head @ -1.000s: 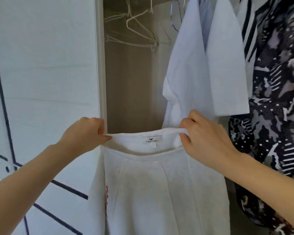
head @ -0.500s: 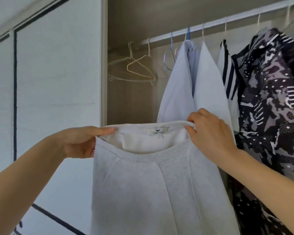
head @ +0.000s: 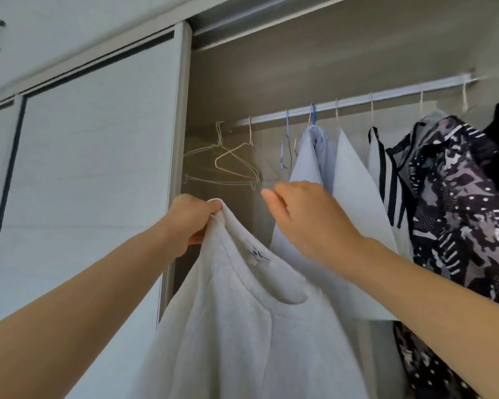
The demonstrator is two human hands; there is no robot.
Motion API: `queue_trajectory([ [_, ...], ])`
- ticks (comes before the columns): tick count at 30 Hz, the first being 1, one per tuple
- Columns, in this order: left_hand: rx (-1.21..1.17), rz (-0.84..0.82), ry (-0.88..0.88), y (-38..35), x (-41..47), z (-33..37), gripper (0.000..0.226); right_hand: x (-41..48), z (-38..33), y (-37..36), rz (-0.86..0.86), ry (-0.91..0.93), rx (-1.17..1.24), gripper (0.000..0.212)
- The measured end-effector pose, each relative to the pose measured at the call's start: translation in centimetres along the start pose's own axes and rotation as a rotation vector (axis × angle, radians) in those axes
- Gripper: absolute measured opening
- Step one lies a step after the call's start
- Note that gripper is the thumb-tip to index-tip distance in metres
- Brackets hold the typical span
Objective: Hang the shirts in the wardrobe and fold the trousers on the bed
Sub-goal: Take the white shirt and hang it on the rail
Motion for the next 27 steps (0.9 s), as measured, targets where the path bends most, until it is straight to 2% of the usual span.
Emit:
queue_trajectory([
  [2, 0.104, 0.037, -0.126, -0.4, 1.0, 1.8, 0.022, 2.6, -0.5, -2.3, -0.129, 0.148, -0.123, 0.037],
  [4, 0.159, 0.054, -0.204, -0.6, 2.1, 3.0, 0.025, 4.2, 0.4, -4.6, -0.278, 0.206, -0.293, 0.036],
  [8, 0.197, 0.076, -0.233, -0.3, 4.7, 3.7, 0.032, 5.2, 4.1, -6.2, -0.435, 0.095, -0.471, 0.033],
  [12, 0.192, 0.015, -0.284, -1.5, 6.6, 4.4, 0.032, 5.5, 6.6, -5.7, -0.411, 0.053, -0.667, 0.027],
  [15, 0.218, -0.007, -0.321, -2.2, 7.6, 5.0, 0.031, 6.1, 8.9, -4.1, -0.361, -0.142, -0.75, 0.023],
  [17, 0.26, -0.007, -0.355, -2.5, 8.5, 5.4, 0.031, 6.8, 9.4, -3.0, -0.307, -0.194, -0.764, 0.022],
  [22, 0.42, 0.036, -0.456, -2.6, 10.4, 6.2, 0.032, 10.5, 8.1, -1.8, -0.15, -0.085, -0.784, 0.032],
  [27, 0.447, 0.075, -0.512, -2.3, 12.3, 6.0, 0.034, 14.8, 8.3, -1.3, -0.055, -0.038, -0.914, 0.043],
])
Point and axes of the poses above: each hand's wrist, its own x-axis towards the middle knuckle, its own y-axis out of the back of the hand, z = x × y, the point moved 7 cm from there along x, towards the middle knuckle, and after that the axes turned 12 degrees about x, right-handed, at the moved point
